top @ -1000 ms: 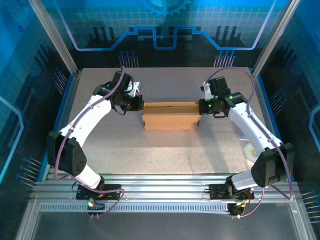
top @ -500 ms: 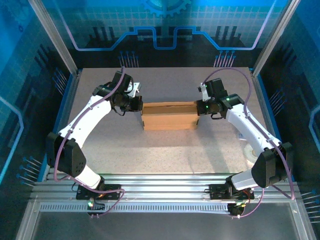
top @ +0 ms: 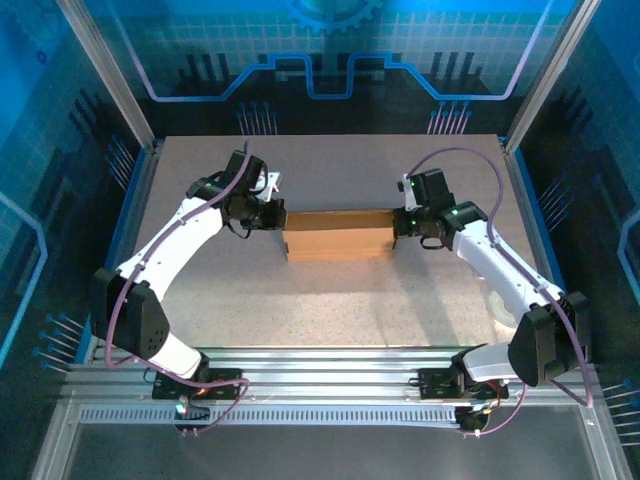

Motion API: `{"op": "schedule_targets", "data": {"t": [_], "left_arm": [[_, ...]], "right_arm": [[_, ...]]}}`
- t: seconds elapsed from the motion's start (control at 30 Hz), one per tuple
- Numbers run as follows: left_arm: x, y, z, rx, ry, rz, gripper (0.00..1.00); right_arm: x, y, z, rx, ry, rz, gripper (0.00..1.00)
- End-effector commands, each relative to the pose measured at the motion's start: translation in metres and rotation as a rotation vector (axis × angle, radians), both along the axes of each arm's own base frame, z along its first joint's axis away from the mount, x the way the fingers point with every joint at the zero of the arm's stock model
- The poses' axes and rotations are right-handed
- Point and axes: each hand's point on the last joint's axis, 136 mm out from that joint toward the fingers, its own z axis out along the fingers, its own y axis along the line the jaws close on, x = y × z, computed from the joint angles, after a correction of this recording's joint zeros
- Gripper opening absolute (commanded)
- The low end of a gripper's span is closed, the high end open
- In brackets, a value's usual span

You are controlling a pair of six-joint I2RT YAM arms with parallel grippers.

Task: Fold the paper box

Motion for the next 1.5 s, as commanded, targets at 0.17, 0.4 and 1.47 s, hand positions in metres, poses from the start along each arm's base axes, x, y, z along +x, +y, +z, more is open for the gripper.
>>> {"op": "schedule_targets", "data": {"t": [0.17,0.4,1.47], "left_arm": [[-0.024,-0.003,-0.024,0.016,0.108,-0.01,0.09],[-0.021,-0.008,-0.011,-0.023,0.097,0.002,0.17],[0.01,-0.02,0.059,-0.315,-0.006,-0.061,0.27]], "right_arm": [[-0.021,0.012,-0.007,0.054,0.051,0.027,0.16],[-0.026,0.01,0.026,0.127,-0.003,0.04,0.27],[0.006,0.015,0.052,0.323,0.025,0.055,0.08]]}}
